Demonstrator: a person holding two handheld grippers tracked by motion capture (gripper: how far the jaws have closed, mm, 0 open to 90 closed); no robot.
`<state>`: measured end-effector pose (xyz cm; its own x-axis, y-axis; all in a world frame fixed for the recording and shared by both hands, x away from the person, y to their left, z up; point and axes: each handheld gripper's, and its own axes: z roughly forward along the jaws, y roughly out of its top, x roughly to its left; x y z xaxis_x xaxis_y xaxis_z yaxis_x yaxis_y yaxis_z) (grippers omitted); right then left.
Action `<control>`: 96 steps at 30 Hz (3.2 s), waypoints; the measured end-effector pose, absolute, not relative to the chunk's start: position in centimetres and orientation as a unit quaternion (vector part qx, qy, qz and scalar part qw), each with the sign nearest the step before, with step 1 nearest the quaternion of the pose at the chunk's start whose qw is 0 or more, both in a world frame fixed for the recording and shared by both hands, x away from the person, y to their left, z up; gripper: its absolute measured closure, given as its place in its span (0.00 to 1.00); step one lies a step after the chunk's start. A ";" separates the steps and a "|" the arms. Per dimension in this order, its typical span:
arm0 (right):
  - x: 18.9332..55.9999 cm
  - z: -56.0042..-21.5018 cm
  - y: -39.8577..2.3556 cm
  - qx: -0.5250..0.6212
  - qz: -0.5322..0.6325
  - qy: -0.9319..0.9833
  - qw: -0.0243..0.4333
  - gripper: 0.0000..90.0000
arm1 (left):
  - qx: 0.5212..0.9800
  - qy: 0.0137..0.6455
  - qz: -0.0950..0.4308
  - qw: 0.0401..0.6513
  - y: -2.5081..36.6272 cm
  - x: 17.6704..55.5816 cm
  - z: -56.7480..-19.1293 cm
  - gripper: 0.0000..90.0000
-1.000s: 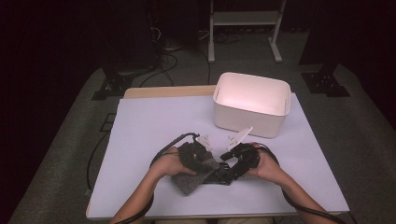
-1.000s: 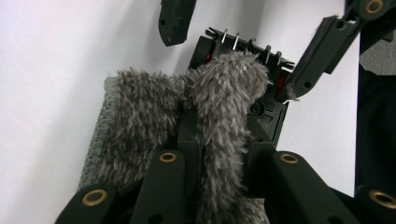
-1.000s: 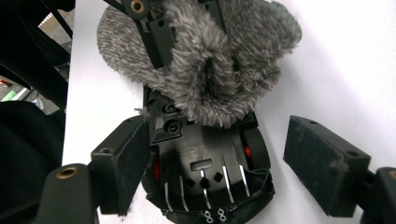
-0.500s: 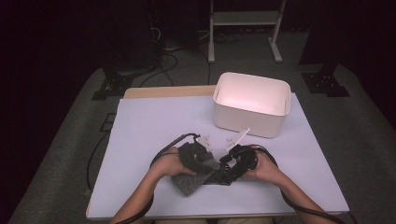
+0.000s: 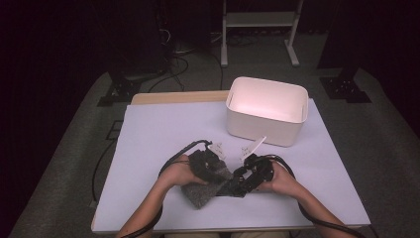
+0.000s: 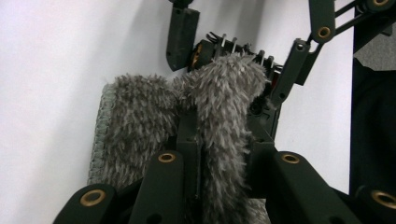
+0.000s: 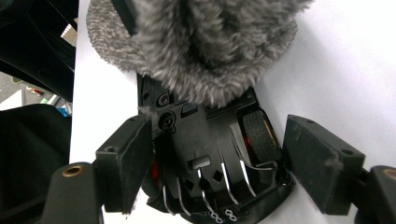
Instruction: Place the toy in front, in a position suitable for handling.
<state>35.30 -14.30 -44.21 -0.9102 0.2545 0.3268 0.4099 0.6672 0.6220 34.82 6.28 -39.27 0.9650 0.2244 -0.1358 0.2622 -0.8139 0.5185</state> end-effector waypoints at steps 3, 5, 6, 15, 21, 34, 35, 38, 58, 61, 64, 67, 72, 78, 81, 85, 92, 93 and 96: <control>35.2 -44.2 -14.3 -0.182 -0.365 -0.907 0.104 0.27 | 0.951 0.132 -0.030 0.278 6.4 34.9 -39.2 0.81; 35.0 -44.2 -14.3 -0.177 -0.367 -0.908 0.097 0.27 | 0.950 0.138 -0.029 0.279 6.5 35.1 -39.0 0.81; 34.9 -44.1 -14.2 -0.175 -0.368 -0.909 0.093 0.27 | 0.950 0.138 -0.029 0.279 6.6 35.2 -39.0 0.81; 34.1 -44.1 -14.3 -0.164 -0.379 -0.908 0.066 0.28 | 0.946 0.149 -0.036 0.286 6.8 35.8 -38.8 0.77; 33.5 -44.1 -14.4 -0.153 -0.392 -0.906 0.044 0.28 | 0.942 0.161 -0.047 0.292 6.9 36.1 -38.8 0.76; 31.7 -43.6 -14.2 -0.110 -0.393 -0.912 -0.028 0.29 | 0.939 0.162 -0.088 0.288 6.6 36.5 -39.1 0.76; 31.6 -43.6 -14.2 -0.107 -0.393 -0.913 -0.033 0.29 | 0.939 0.163 -0.089 0.290 6.6 36.5 -39.1 0.76; 31.2 -43.6 -14.2 -0.098 -0.393 -0.913 -0.048 0.29 | 0.937 0.163 -0.096 0.294 6.7 36.3 -39.2 0.78; 30.8 -43.7 -14.6 -0.114 -0.394 -0.912 -0.020 0.28 | 0.934 0.127 -0.102 0.319 7.6 34.1 -38.1 0.81; 30.6 -44.0 -14.7 -0.117 -0.391 -0.913 -0.007 0.30 | 0.933 0.120 -0.110 0.321 7.7 33.6 -38.0 0.81; 30.5 -44.1 -14.8 -0.114 -0.393 -0.913 0.002 0.35 | 0.934 0.113 -0.109 0.322 7.7 33.3 -37.9 0.81; 30.3 -44.2 -14.8 -0.110 -0.392 -0.913 0.008 0.42 | 0.935 0.105 -0.111 0.321 7.7 32.9 -37.8 0.81; 30.0 -44.3 -14.5 -0.104 -0.393 -0.913 0.022 0.52 | 0.935 0.100 -0.111 0.323 7.7 32.8 -37.7 0.81; 29.7 -44.2 -14.7 -0.095 -0.411 -0.906 0.029 0.61 | 0.934 0.094 -0.108 0.326 7.6 32.7 -37.4 0.83; 29.3 -44.1 -14.6 -0.084 -0.406 -0.910 -0.003 0.62 | 0.936 0.095 -0.091 0.327 7.3 32.9 -37.0 0.84; 29.3 -44.0 -14.3 -0.086 -0.401 -0.911 -0.041 0.63 | 0.938 0.091 -0.077 0.324 6.9 33.3 -36.4 0.85; 29.9 -44.1 -14.6 -0.095 -0.404 -0.909 -0.036 0.63 | 0.943 0.091 -0.071 0.312 5.8 33.6 -36.9 0.84; 29.9 -44.1 -14.6 -0.095 -0.404 -0.909 -0.031 0.62 | 0.943 0.092 -0.071 0.311 5.7 33.6 -37.1 0.83; 30.0 -44.1 -14.9 -0.100 -0.405 -0.909 -0.019 0.59 | 0.943 0.091 -0.066 0.312 5.7 33.4 -37.1 0.75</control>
<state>30.03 -14.93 -44.10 -0.9794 0.1967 0.0453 0.1651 0.6516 0.7404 33.44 5.73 -37.11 0.9746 0.1309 -0.1816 0.2134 -0.7889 0.5763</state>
